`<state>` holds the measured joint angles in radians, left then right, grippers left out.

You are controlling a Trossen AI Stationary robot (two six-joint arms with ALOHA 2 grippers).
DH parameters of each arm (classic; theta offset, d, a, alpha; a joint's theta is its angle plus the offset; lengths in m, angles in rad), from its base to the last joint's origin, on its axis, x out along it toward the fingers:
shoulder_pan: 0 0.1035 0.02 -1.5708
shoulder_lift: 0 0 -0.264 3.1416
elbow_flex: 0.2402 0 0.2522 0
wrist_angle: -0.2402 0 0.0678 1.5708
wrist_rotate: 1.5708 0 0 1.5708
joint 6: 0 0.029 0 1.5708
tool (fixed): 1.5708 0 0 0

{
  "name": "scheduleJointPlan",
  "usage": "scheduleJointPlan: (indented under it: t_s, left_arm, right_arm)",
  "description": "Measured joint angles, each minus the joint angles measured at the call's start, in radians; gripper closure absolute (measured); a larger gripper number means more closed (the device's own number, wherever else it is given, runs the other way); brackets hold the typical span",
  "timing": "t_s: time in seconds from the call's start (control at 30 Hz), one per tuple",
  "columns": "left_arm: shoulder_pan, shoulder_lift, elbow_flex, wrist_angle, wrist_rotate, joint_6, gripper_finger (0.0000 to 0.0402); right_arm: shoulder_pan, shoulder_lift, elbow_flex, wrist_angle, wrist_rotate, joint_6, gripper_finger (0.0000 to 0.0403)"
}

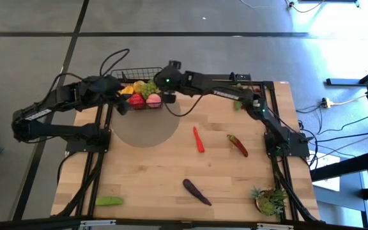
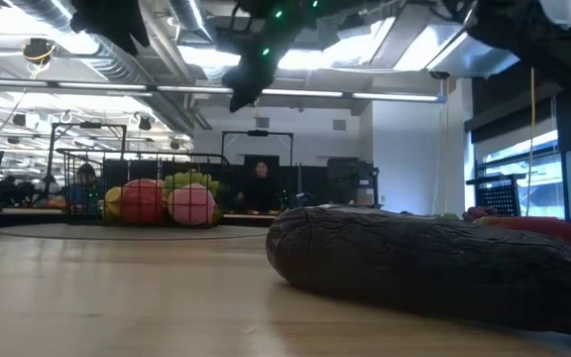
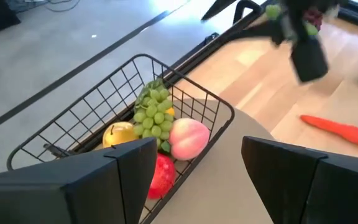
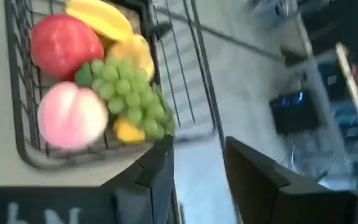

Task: Build produce basket
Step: Put the red grapes into the black wire basket

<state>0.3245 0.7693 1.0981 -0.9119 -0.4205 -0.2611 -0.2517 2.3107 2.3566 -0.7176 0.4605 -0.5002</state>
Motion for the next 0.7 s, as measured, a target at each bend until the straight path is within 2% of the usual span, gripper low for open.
scheduleJointPlan:
  t_s: [0.17,0.33,0.47,0.63,0.7]
  left_arm:
    - [-0.005,-0.024,0.000,-0.029,0.024,0.000,0.0177]
    - [-0.004,-0.026,0.000,-0.050,0.068,0.001,0.0177]
    - [-0.004,-0.024,0.000,-0.049,0.079,0.006,0.0177]
    - [-0.005,-0.024,0.000,-0.050,0.094,0.008,0.0177]
    - [-0.005,-0.024,0.000,-0.052,0.093,0.008,0.0177]
  right_arm:
    - [0.002,-0.083,0.000,-0.210,0.009,0.278,0.0262]
    - [0.003,-0.157,0.000,-0.435,-0.039,0.606,0.0262]
    - [0.002,-0.204,0.000,-0.616,-0.038,0.807,0.0262]
    - [0.002,-0.234,0.000,-0.848,-0.064,0.962,0.0262]
    - [0.005,-0.237,-0.008,-0.853,-0.100,0.969,0.0262]
